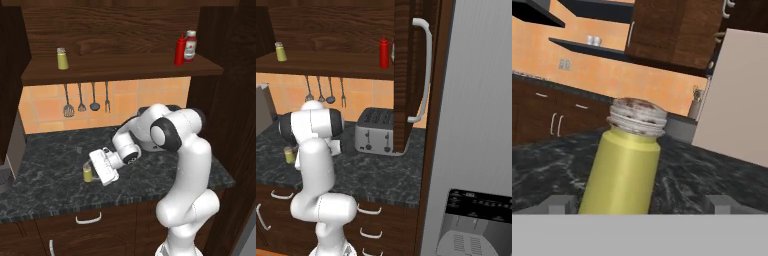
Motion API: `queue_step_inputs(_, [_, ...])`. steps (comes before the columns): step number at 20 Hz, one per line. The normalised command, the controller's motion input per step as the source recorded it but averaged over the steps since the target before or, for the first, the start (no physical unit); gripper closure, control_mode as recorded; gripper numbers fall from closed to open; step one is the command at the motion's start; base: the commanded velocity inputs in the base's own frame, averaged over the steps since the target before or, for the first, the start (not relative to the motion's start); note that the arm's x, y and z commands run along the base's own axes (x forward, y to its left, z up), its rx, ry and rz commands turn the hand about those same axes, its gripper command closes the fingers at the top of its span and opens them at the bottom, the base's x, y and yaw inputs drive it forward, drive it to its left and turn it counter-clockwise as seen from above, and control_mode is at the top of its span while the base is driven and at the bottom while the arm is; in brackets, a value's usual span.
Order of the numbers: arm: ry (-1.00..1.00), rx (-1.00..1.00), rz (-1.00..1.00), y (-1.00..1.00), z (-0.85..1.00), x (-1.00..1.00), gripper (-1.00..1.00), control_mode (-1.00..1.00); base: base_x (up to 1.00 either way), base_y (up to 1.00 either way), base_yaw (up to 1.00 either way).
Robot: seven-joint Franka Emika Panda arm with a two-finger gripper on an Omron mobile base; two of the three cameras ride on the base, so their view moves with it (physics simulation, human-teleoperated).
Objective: Put the shaker and condiment bottle from the counter next to their counterparts in the cabinet.
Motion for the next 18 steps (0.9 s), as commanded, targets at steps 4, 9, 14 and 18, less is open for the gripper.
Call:
queue_step_inputs(4, [0.0, 0.0, 0.0, 0.3, -0.05, 0.0, -1.0, -1.0, 0.0, 0.0, 0.0])
queue_step_inputs(9, [0.01, 0.0, -0.17, 0.26, 0.0, -0.01, 1.0, -1.0, 0.0, 0.0, 0.0])
queue_step_inputs(14, [0.16, -0.06, -0.08, 0.06, 0.02, -0.03, 1.0, -1.0, 0.0, 0.0, 0.0])
queue_step_inputs(18, [0.03, 0.0, -0.06, 0.0, 0.6, -0.39, 1.0, -1.0, 0.0, 0.0, 0.0])
